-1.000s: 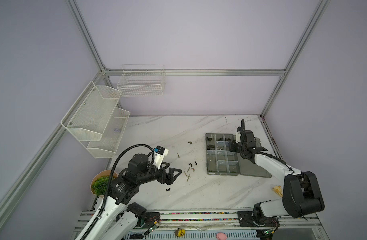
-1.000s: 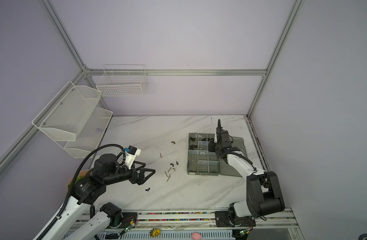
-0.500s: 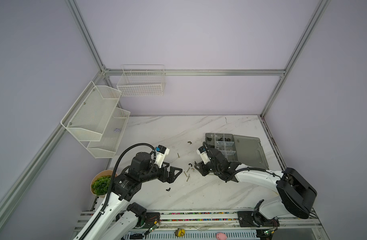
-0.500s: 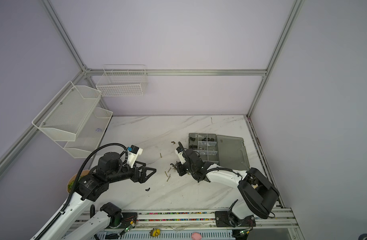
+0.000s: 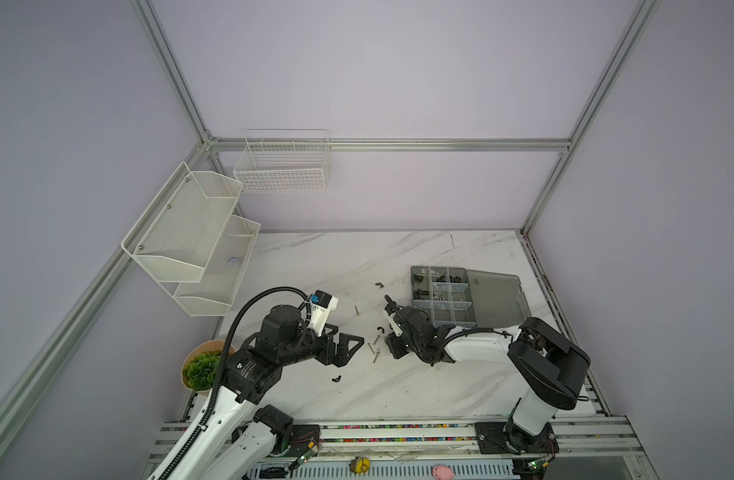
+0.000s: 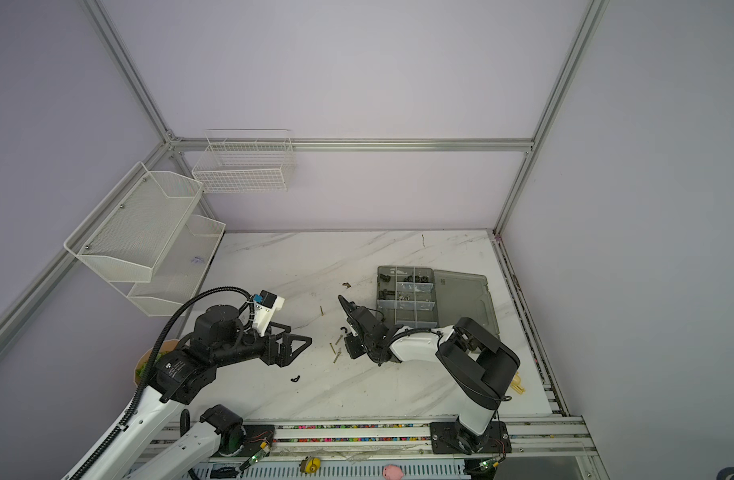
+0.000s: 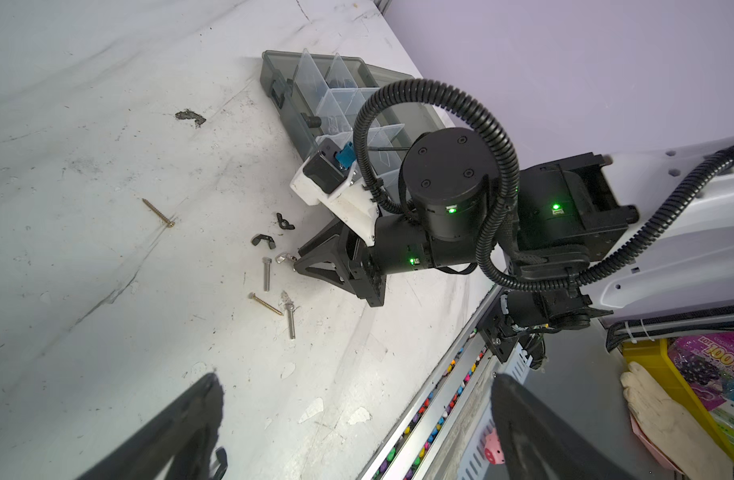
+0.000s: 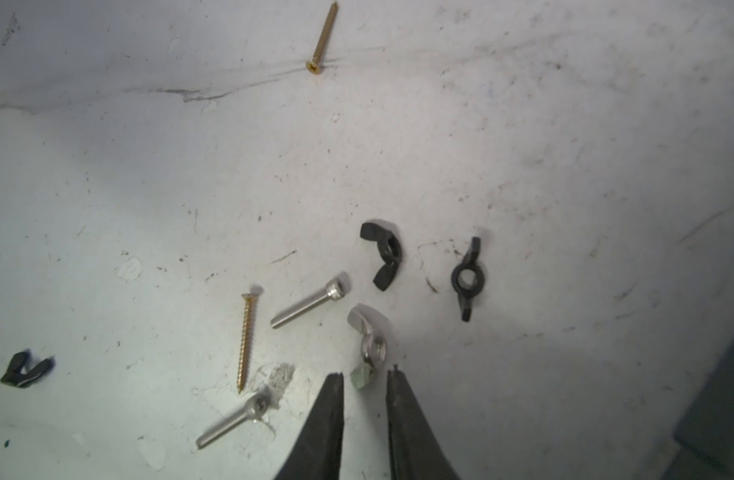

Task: Sort the screws and nuts into containers

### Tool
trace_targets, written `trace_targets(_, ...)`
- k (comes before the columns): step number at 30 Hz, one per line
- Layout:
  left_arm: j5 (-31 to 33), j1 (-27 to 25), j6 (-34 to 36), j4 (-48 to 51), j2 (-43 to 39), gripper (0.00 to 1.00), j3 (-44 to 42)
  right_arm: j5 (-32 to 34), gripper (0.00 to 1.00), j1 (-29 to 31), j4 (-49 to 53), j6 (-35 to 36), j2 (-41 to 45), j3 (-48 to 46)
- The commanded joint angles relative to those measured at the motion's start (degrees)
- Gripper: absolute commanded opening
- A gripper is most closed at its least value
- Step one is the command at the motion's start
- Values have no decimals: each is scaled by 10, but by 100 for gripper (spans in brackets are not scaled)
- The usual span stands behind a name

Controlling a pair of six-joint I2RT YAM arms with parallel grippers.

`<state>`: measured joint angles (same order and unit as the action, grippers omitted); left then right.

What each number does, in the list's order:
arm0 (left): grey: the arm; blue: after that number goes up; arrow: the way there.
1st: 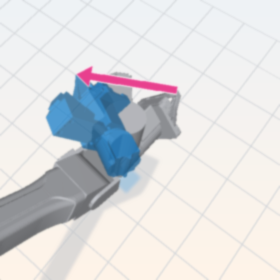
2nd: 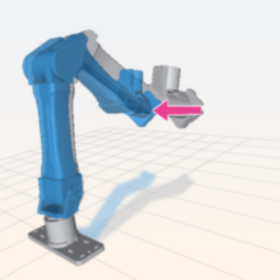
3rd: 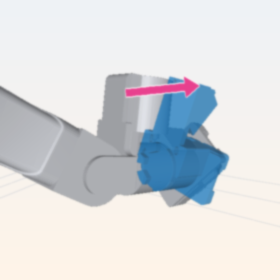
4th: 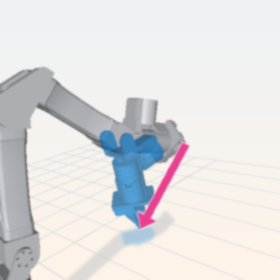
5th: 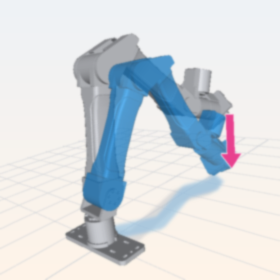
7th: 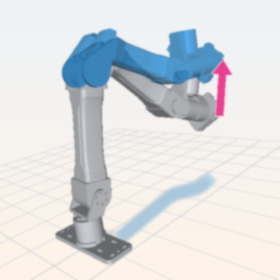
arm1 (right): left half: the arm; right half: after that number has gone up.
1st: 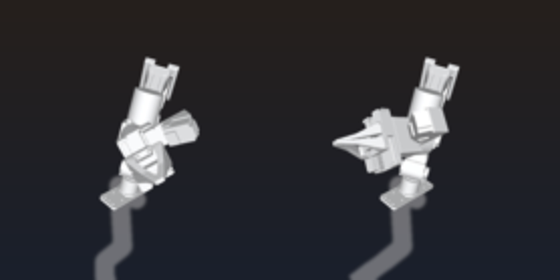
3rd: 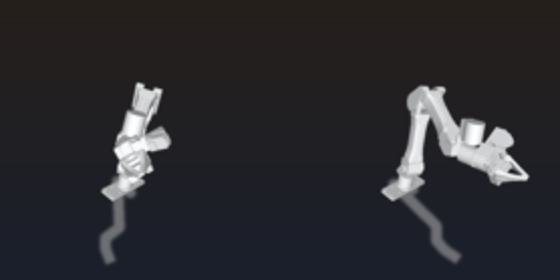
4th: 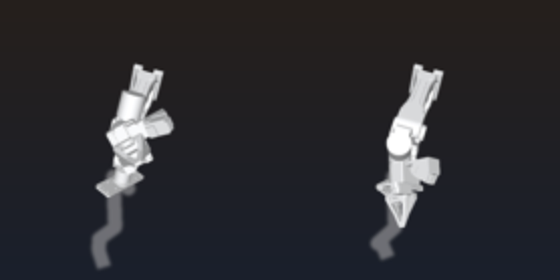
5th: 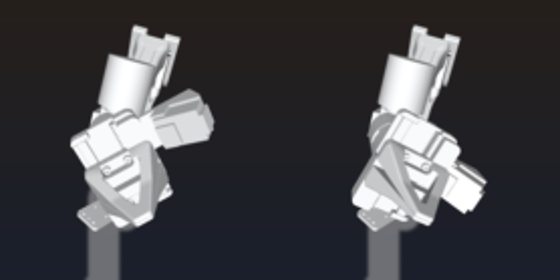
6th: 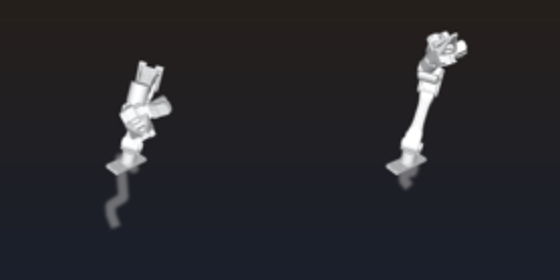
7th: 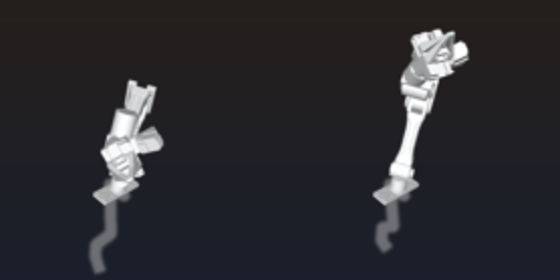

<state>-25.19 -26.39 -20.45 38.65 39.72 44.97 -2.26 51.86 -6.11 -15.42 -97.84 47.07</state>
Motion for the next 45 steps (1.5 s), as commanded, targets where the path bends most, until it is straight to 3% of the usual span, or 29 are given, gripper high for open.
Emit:
trace_targets(1,-1,-3,-3,-12,-8,100,-19,21,23,4,-1,-10,-6,12)
trace_targets(11,4,-3,-3,-11,-13,100,-19,24,23,9,5,-4,-32,33)
trace_targets(21,4,-3,-3,-11,-15,100,-19,41,3,9,26,-1,-36,41)
trace_targets(27,1,-3,-3,-13,-13,100,-19,59,3,2,53,3,38,53)
trace_targets(31,-14,-3,-3,-15,-6,100,-19,28,3,-69,73,7,103,57)
trace_targets(34,-38,-6,-3,-22,-2,100,-22,6,2,-166,86,-9,141,48)
trace_targets(39,-63,-35,-4,-32,-2,100,-25,2,2,-317,124,-7,125,38)
trace_targets(45,-41,-52,-3,-29,-7,100,-26,6,2,-372,119,15,89,38)
